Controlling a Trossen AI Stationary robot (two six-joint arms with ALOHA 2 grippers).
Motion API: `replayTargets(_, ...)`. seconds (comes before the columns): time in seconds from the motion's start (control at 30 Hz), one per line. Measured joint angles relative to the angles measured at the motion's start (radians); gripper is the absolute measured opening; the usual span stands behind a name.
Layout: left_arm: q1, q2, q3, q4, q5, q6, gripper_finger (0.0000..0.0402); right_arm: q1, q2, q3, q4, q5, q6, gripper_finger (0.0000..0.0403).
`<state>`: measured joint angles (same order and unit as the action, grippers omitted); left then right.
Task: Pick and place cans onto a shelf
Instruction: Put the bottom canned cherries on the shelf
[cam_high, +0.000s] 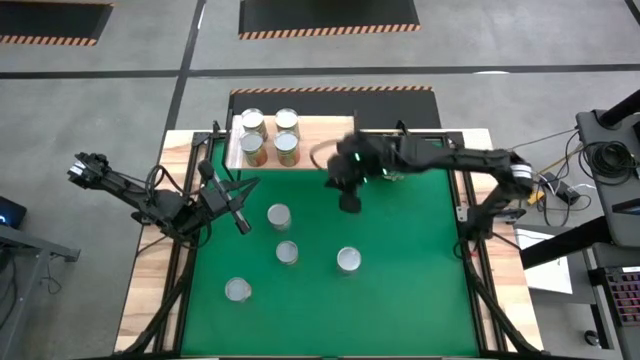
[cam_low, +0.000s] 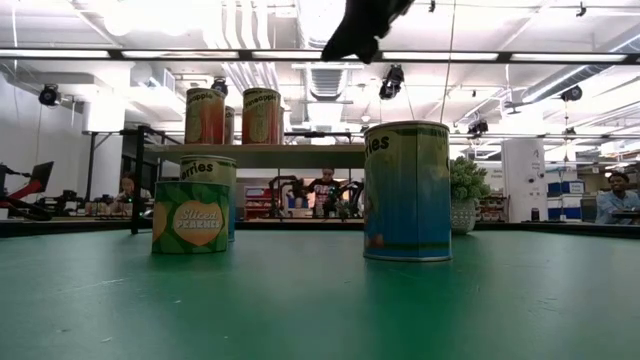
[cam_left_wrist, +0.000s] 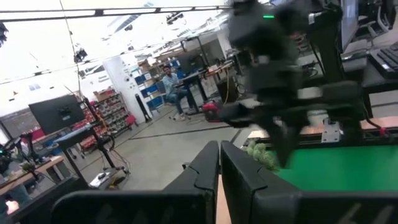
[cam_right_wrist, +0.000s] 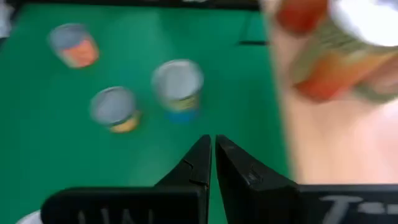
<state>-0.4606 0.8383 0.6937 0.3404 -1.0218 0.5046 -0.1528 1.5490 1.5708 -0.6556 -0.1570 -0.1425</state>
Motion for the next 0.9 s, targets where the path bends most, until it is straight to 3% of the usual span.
replayTargets(0.33, 0.000, 0.000, 0.000, -0.004, 0.000, -0.045, 0.0000, 0.221, -0.164, -0.404, 0.189, 0.009, 0.080, 0.0013)
replayTargets(0.53, 0.000, 0.000, 0.000, -0.005, 0.000, -0.094, 0.0000, 0.329, -0.220, -0.590, 0.327, 0.145, 0.103, 0.0013)
replayTargets(0.9, -0.001, 0.025, 0.000, -0.014, 0.003, -0.159, 0.0000, 0.363, -0.249, -0.656, 0.406, 0.153, 0.197, 0.0013)
